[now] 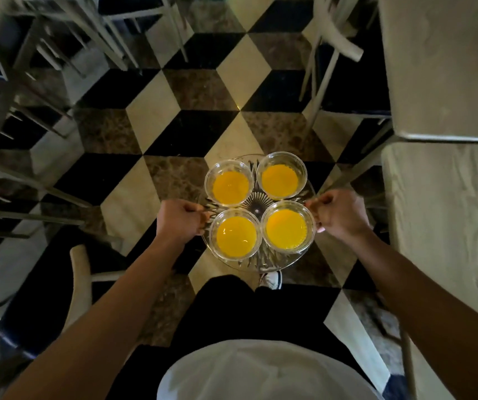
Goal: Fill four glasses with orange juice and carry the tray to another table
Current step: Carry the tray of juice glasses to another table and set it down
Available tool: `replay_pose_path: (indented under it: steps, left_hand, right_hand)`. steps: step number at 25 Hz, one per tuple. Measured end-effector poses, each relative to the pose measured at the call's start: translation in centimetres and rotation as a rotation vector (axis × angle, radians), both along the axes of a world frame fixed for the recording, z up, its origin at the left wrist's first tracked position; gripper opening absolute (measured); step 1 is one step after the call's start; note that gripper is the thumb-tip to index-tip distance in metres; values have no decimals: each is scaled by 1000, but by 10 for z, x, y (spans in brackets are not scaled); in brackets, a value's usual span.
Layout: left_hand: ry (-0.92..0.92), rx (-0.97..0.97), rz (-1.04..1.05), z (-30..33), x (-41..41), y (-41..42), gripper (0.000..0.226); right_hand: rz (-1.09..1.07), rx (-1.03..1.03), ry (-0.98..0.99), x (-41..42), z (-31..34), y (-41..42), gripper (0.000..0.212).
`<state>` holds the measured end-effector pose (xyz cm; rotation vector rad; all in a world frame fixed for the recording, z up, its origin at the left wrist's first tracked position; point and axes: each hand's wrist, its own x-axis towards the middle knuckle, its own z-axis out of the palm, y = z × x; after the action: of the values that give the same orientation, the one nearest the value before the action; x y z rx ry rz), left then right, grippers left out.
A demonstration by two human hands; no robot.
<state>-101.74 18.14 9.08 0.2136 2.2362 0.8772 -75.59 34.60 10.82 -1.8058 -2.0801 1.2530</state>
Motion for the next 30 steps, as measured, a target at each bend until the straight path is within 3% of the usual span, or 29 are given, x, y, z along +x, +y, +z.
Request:
replay_pose_path:
  steps: [20,30]
  left_hand:
    - [24,41,-100,-2,-193,243,26]
    - [36,26,-125,7,-281,355,17]
  right_hand:
    - [-112,-28,-22,-179,11,229,22]
    - [-113,-9,-8,-265,9,331,19]
